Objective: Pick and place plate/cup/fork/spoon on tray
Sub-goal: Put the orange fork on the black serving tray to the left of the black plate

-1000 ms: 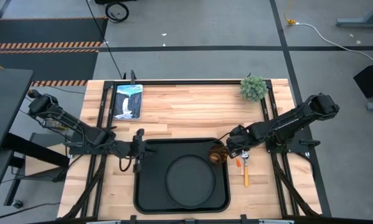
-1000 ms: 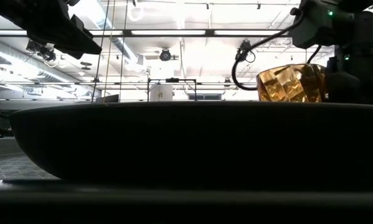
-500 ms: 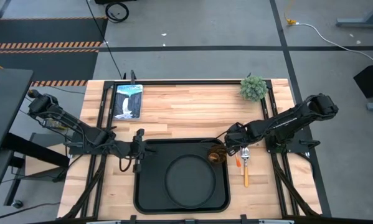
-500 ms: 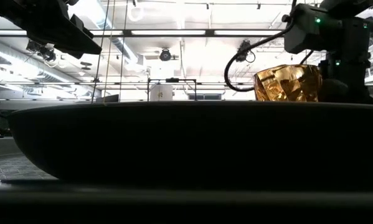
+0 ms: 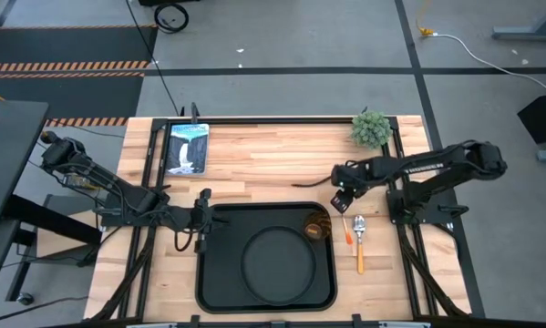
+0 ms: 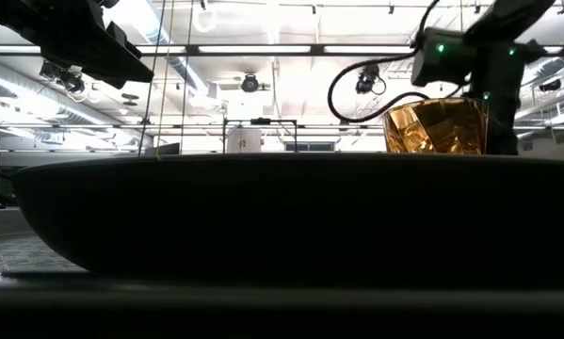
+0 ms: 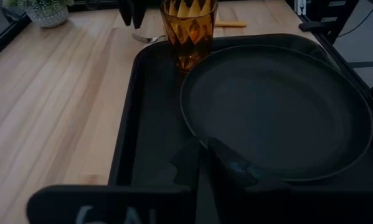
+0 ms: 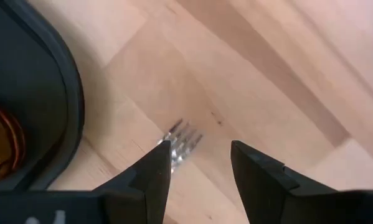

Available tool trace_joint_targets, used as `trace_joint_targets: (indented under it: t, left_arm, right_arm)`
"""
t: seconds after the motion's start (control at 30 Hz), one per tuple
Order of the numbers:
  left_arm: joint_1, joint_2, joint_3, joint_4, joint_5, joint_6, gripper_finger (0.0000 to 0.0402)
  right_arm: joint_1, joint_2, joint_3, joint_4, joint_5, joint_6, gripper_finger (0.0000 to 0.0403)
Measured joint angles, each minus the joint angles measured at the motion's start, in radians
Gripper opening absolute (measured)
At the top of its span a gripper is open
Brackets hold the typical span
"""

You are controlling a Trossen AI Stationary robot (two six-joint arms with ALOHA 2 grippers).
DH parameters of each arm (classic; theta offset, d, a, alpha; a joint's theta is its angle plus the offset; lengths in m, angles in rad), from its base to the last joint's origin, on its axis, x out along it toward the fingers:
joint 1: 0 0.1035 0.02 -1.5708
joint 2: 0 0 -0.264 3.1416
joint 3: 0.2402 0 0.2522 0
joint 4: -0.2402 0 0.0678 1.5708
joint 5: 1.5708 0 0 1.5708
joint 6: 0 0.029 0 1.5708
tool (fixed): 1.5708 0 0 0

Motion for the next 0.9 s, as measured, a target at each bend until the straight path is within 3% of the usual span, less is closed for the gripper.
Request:
trace_joint_targets:
  t: [0.5,0.9]
  left_arm:
    - [0.001,0.0,0.0,-0.021,0.0,-0.009,0.0039]
    - [0.0,0.0,0.0,-0.022,0.0,-0.028,0.0039]
  right_arm:
    - [-0.195,0.0,-0.127,0.228,-0.264,-0.212,0.0171]
    - [-0.254,0.0,-0.182,0.311,-0.341,-0.265,0.0124]
